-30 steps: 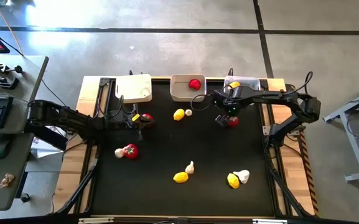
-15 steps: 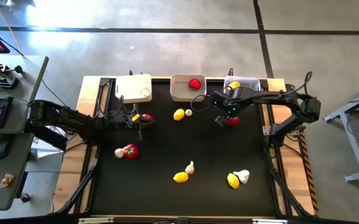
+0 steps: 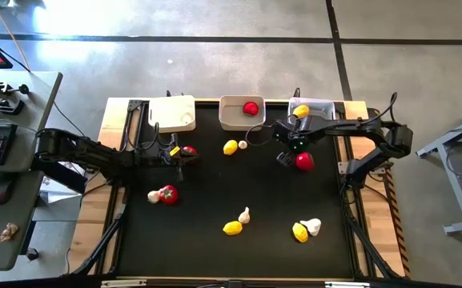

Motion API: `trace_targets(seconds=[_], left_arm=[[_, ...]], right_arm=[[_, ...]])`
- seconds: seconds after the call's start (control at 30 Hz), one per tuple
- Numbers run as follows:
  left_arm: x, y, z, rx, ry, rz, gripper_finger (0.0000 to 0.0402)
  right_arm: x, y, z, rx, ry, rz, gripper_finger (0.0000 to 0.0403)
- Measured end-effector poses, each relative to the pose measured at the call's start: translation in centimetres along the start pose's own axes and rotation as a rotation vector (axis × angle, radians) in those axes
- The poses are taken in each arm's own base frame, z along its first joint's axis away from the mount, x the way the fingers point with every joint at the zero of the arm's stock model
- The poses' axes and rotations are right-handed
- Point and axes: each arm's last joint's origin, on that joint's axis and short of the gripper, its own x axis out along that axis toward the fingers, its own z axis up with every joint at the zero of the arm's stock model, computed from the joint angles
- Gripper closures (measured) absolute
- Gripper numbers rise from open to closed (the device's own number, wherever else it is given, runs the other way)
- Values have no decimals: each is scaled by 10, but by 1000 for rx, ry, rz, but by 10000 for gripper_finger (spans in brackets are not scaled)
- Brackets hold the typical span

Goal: Sort produce into baskets
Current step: Put the top right tomato into the gray bin

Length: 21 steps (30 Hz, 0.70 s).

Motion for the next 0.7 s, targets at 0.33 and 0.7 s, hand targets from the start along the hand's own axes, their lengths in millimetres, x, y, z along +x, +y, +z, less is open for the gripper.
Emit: trace_targets(seconds=[0.33,0.7], left_arm=[[0,0,0,-1,0,0,402],[0,0,1,10,-8,1,401]], right_arm=[[0,0,0,-9,3,-1,146],[-23,10,-3,-61,60,-25,157]])
